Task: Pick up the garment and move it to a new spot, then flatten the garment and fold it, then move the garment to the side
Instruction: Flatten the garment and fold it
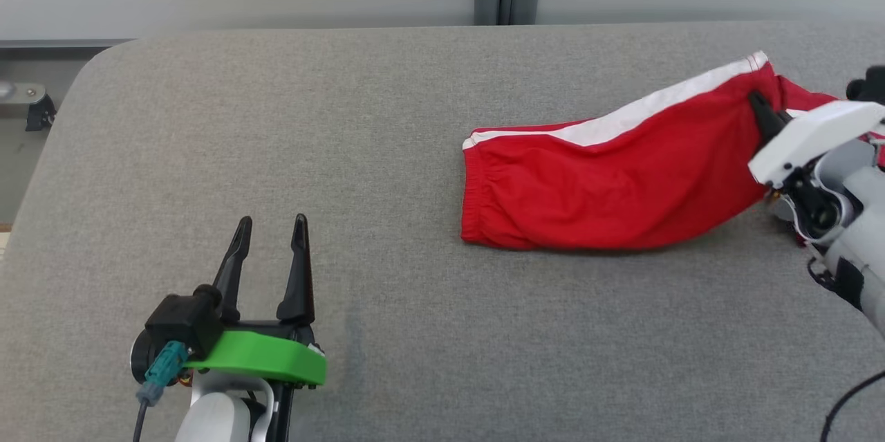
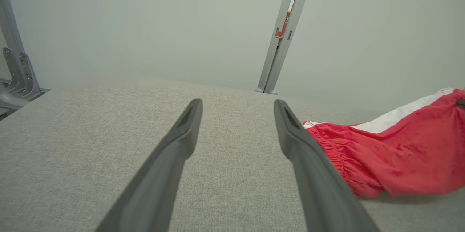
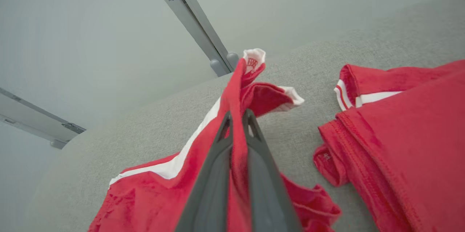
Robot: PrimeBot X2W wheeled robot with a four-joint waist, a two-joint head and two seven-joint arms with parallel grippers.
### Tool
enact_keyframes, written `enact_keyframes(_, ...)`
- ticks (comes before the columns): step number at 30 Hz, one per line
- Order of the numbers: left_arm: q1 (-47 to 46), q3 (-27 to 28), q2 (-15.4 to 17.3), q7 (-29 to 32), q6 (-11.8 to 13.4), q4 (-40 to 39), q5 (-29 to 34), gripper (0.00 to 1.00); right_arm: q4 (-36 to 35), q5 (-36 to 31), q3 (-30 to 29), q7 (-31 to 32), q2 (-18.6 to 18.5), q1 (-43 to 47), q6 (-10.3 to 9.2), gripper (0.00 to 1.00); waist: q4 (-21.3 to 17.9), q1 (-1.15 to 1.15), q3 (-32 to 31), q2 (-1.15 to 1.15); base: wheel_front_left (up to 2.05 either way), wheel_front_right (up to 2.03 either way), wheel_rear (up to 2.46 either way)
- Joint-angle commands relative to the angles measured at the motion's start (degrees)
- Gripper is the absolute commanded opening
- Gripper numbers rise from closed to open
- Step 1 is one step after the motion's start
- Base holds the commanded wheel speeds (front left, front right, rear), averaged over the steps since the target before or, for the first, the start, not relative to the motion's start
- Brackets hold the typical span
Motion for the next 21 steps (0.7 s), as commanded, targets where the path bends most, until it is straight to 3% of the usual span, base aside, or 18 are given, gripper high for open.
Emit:
enact_keyframes(1, 1.37, 0.45, 0.05, -0.14, 0.03, 0.35, -0.36, 1.0, -0.74, -0.38, -0.07, -0.74, 1.96, -1.26, -0.04, 0.0, 0.75, 0.0, -0.4, 0.0, 0.0, 0.0, 0.0)
enact_keyframes(7, 1.44, -0.08, -0.05, -0.14, 0.16, 0.65, -1.32, 1.0, -0.58, -2.46, 2.23, 1.21, 7.33, -3.65, -0.03, 0.0, 3.55, 0.0, -0.5, 0.0, 0.0, 0.0, 0.0)
enact_keyframes(14, 0.41, -1.25, -0.06, -0.14, 0.9, 0.92, -2.38, 1.0, 4.39, -3.96, 4.97, 4.56, 14.34, -4.48, -0.03, 0.0, 6.98, 0.0, 0.61, 0.0, 0.0, 0.0, 0.0)
enact_keyframes(21, -0.49, -2.08, -0.06, -0.14, 1.23, 0.84, -3.05, 1.0, 8.19, -4.36, 6.39, 7.12, 18.3, -3.84, -0.03, 0.0, 9.1, 0.0, 1.85, 0.0, 0.0, 0.0, 0.0)
